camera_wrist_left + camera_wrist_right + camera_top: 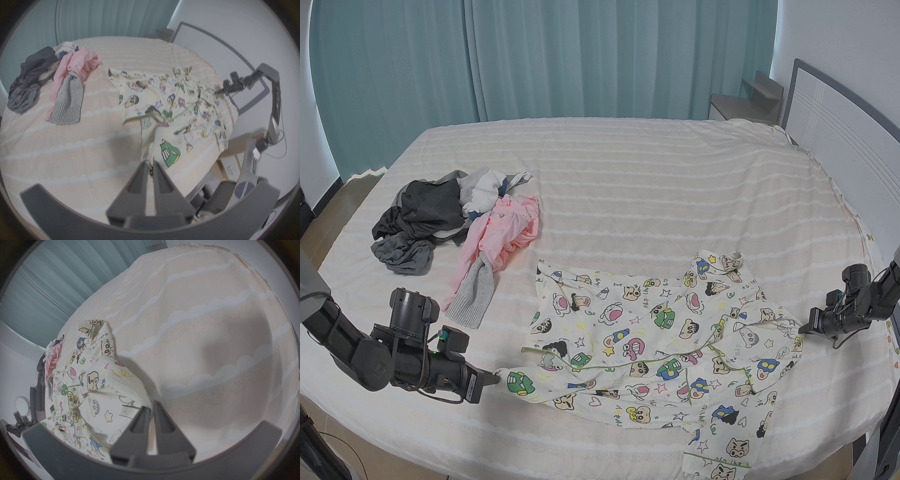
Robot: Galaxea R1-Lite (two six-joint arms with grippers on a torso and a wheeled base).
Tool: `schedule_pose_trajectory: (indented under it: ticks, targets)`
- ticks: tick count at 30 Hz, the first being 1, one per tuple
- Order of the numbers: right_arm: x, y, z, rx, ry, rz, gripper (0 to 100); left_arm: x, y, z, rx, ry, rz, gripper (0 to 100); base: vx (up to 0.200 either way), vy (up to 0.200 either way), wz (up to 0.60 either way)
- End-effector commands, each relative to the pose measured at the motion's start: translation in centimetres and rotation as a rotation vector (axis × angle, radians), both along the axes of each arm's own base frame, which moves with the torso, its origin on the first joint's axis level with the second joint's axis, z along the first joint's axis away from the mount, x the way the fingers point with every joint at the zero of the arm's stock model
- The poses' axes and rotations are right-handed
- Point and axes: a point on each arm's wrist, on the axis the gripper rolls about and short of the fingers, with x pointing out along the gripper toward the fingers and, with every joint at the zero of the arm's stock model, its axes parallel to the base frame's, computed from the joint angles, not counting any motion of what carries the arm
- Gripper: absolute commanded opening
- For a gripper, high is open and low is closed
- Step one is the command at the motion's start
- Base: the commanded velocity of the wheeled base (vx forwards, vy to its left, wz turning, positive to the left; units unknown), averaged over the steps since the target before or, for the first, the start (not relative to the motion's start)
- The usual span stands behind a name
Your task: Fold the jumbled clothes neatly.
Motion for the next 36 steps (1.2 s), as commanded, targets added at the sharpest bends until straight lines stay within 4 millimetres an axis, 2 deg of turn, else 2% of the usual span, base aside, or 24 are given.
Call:
schedule_pose_trajectory:
  ticks: [1, 4, 9, 12, 16, 21, 22, 24, 25, 29, 32, 36]
  targets:
    - [-0.1, 0.1, -0.1, 0.002, 0.006, 0.002, 100, 0.5, -1.6, 0.1, -0.067, -0.026, 0.015, 100, 0.000, 0.000, 0.00]
    - [-0.1, 0.1, -0.1, 0.002, 0.003, 0.000, 100, 0.5, -2.3, -0.2, -0.088, -0.023, 0.018, 100, 0.000, 0.000, 0.00]
    - [-0.3, 0.0, 0.1, 0.001, 0.002, -0.005, 100, 0.5, -2.4, -0.5, -0.087, -0.019, 0.014, 100, 0.000, 0.000, 0.00]
    - [-0.7, -0.3, 1.0, -0.004, -0.018, -0.017, 100, 0.1, -2.0, -0.4, -0.079, -0.025, 0.030, 100, 0.000, 0.000, 0.00]
    - [-1.5, -0.6, 2.5, -0.009, -0.048, -0.034, 100, -1.4, -1.1, -0.9, -0.049, 0.000, 0.040, 100, 0.000, 0.000, 0.00]
    - [-3.0, -0.8, 4.2, -0.017, -0.081, -0.055, 100, -0.6, -1.2, -1.8, -0.036, 0.016, 0.054, 100, 0.000, 0.000, 0.00]
    - [-3.8, -1.0, 5.3, -0.020, -0.118, -0.070, 100, -0.3, -1.3, -2.2, -0.051, 0.026, 0.066, 100, 0.000, 0.000, 0.00]
    - [-3.9, -1.0, 5.5, -0.021, -0.125, -0.072, 100, -0.2, -1.4, -2.2, -0.053, 0.027, 0.068, 100, 0.000, 0.000, 0.00]
    - [-5.4, -0.6, 7.2, -0.021, -0.200, -0.082, 100, 0.5, -2.2, -3.0, -0.093, 0.067, 0.097, 100, 0.000, 0.000, 0.00]
    - [-8.1, 0.6, 9.8, -0.053, -0.331, -0.095, 100, 1.2, -3.6, -4.2, -0.165, 0.122, 0.138, 100, 0.000, 0.000, 0.00]
    - [-10.3, 1.5, 11.5, -0.094, -0.440, -0.095, 100, 1.3, -4.8, -4.5, -0.206, 0.120, 0.108, 100, 0.000, 0.000, 0.00]
    - [-13.0, 2.7, 13.0, -0.132, -0.541, -0.095, 100, 1.9, -5.9, -5.3, -0.174, 0.073, 0.086, 100, 0.000, 0.000, 0.00]
